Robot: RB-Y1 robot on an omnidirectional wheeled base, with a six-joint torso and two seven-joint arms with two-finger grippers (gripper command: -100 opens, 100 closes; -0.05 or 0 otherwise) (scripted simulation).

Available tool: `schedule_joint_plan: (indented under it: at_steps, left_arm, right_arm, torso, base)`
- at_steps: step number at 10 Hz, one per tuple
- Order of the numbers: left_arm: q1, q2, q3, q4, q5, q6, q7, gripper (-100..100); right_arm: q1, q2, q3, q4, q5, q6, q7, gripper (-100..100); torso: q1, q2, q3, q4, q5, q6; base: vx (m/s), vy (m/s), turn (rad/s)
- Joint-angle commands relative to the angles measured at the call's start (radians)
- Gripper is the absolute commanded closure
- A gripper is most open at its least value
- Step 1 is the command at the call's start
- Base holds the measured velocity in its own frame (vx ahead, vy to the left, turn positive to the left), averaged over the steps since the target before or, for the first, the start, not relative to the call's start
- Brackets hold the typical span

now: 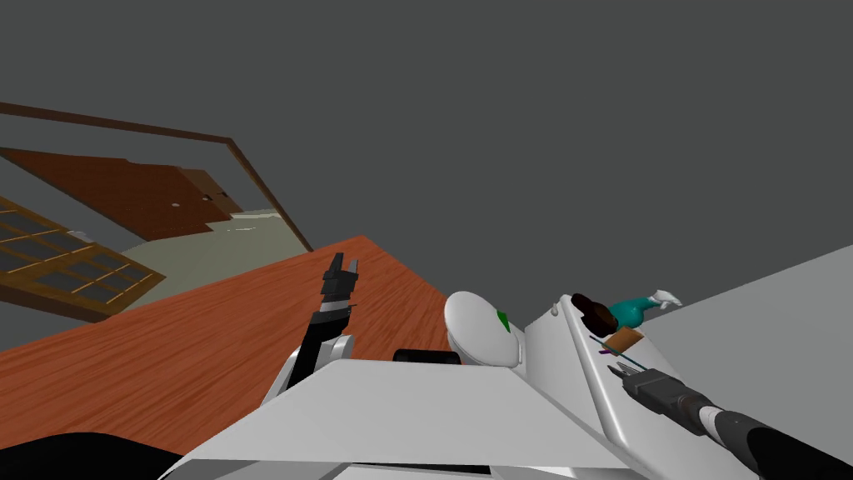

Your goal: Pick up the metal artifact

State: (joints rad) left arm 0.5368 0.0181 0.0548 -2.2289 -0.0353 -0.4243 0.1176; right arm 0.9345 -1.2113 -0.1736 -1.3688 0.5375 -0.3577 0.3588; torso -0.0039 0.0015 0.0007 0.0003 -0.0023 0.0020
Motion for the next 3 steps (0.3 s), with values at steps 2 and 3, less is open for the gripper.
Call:
schedule_joint_plan:
  at_steps: [2,3]
  left_arm:
    - [0.0,0.0,0.0,0.0,0.0,0.0,0.0,0]
    - [0.0,0.0,0.0,0.0,0.0,0.0,0.0,0]
  right_arm:
    - [0.016,-0.015,-0.012,-0.014,-0.004,0.001,-0.008,100]
    - [0.018,-0.017,-0.014,-0.016,-0.005,0.001,-0.01,0]
  torso:
    - [0.001,0.002,0.001,0.0,0.0,0.0]
    - [0.0,0.001,0.001,0.001,0.0,-0.001]
  base:
    - [-0.033,0.021,-0.087]
    - [0.0,0.0,0.0]
